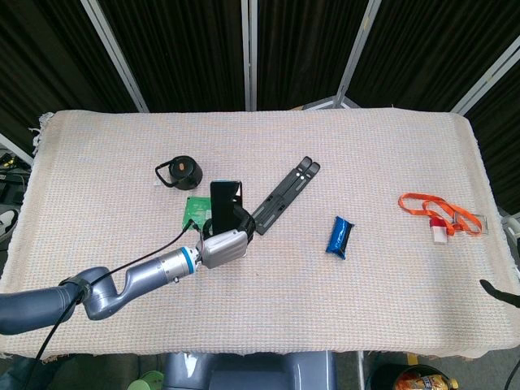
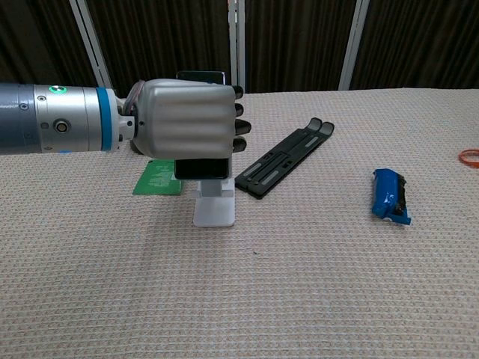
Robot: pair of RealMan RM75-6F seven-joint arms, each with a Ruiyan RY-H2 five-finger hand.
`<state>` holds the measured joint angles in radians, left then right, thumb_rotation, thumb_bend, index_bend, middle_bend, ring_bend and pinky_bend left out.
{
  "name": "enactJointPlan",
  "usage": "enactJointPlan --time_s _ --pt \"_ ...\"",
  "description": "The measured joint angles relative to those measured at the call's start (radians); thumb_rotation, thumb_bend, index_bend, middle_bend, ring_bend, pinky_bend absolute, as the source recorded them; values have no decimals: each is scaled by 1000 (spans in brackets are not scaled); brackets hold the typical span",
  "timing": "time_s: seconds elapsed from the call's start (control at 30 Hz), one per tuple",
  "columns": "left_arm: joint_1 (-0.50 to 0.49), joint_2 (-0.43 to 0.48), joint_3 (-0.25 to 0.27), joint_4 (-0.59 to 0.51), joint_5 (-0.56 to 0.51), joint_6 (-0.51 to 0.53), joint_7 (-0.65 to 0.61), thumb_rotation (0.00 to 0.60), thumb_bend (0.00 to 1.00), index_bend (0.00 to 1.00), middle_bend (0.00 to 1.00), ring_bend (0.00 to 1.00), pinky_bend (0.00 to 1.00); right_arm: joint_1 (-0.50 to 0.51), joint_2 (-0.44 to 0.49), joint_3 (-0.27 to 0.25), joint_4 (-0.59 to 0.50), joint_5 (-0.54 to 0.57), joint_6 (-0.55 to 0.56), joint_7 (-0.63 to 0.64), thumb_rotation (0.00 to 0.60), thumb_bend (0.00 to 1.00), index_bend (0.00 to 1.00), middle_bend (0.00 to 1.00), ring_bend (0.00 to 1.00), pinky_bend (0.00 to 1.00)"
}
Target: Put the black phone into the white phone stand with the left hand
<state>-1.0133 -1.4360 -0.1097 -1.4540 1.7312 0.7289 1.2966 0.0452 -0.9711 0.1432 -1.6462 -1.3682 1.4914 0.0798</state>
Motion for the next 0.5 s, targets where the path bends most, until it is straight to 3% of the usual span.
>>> enactJointPlan --time_s 0.27,0.5 --pt "-7 -33 28 63 50 47 -30 600 30 561 322 423 416 1 -1 0 -3 -4 0 -6 600 0 0 0 0 0" --pt "12 -64 27 110 58 82 43 600 31 553 320 424 415 1 -1 0 -2 -3 -2 -3 600 0 0 0 0 0"
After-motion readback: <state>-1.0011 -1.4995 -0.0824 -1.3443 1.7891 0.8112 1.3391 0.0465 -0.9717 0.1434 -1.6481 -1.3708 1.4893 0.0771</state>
